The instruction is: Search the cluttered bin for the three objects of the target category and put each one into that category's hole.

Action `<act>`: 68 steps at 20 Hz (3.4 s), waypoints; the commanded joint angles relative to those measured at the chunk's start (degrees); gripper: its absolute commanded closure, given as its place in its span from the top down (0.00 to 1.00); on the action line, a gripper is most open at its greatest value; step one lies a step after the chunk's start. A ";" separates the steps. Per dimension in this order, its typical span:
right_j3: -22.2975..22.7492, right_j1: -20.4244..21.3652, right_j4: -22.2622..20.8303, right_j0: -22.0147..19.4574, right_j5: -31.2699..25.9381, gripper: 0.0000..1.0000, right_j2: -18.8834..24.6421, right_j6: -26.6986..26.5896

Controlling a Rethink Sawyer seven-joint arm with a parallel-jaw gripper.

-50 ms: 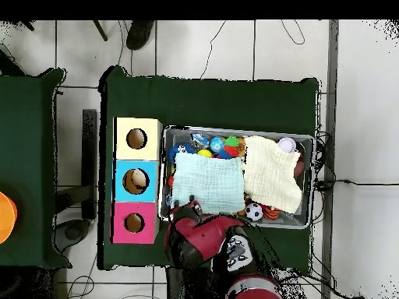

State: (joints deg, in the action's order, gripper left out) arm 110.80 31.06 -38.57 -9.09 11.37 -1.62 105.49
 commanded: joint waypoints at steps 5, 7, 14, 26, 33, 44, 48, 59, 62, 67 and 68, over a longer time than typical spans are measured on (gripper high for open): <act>-8.50 -7.13 6.10 5.98 13.41 1.00 -11.22 4.07; -8.98 -8.22 7.14 6.71 13.91 1.00 -12.14 4.00; -10.28 -12.34 9.33 9.67 12.13 1.00 -14.48 3.22; -11.18 -15.05 8.21 7.78 15.02 1.00 -11.59 4.88; -10.78 -13.77 6.44 6.29 13.12 1.00 -9.54 5.24; -10.44 -12.46 5.51 5.51 11.25 0.00 -8.31 5.01; -10.12 -11.60 4.90 4.78 9.65 0.00 -7.25 5.14; 1.03 15.01 3.20 -11.01 -18.95 0.00 13.85 -4.91; 1.16 18.04 3.04 -13.35 -21.66 0.00 16.52 -7.77; 0.95 21.02 1.71 -18.94 -25.32 0.00 22.86 -11.50; 0.88 21.15 1.47 -19.70 -25.90 0.00 23.70 -11.86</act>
State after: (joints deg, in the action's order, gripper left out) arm 110.64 45.58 -34.89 -24.49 -8.33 8.98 105.47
